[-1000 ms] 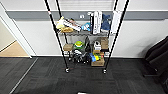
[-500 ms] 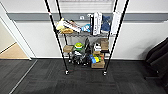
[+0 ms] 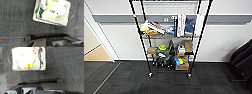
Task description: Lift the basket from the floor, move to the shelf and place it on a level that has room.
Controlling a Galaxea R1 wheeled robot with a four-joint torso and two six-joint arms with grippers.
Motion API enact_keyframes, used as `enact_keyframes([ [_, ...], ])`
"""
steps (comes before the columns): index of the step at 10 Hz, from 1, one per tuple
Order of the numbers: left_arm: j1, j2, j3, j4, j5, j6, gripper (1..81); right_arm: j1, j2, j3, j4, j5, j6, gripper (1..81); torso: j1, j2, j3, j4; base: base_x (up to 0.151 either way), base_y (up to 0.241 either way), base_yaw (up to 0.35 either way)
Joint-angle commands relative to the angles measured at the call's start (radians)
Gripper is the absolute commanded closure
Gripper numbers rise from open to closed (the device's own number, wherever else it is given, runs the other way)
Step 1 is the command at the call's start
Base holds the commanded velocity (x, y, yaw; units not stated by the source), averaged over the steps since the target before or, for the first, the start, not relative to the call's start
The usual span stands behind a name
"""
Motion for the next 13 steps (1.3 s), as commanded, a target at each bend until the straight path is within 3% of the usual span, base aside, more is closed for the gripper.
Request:
enact_keyframes([
  [1,-0.098,-0.021,0.001,-0.023,0.084,0.001,1.0,0.092,-0.019,0.004,0.027,-0.062,0.001,1.0,0.062,-0.097,-0.073,0.000,0.000,0.000,0.000],
  [4,-0.124,-0.013,-0.001,-0.024,0.086,-0.001,1.0,0.130,-0.017,0.004,0.031,-0.088,0.001,1.0,0.123,-0.192,-0.151,0.000,0.000,0.000,0.000],
  [5,-0.139,-0.011,-0.001,-0.026,0.086,-0.001,1.0,0.149,-0.017,0.004,0.033,-0.095,0.001,1.0,0.145,-0.227,-0.096,0.000,0.000,0.000,0.000],
  [8,-0.177,0.002,-0.017,-0.030,0.087,-0.012,1.0,0.210,0.004,-0.006,0.053,-0.135,0.001,1.0,0.203,-0.316,-0.130,0.000,0.000,0.000,0.000],
  [13,-0.213,0.099,-0.183,-0.024,0.126,-0.021,1.0,0.233,0.086,-0.117,0.051,-0.151,0.000,1.0,0.309,-0.485,-0.132,0.000,0.000,0.000,0.000],
])
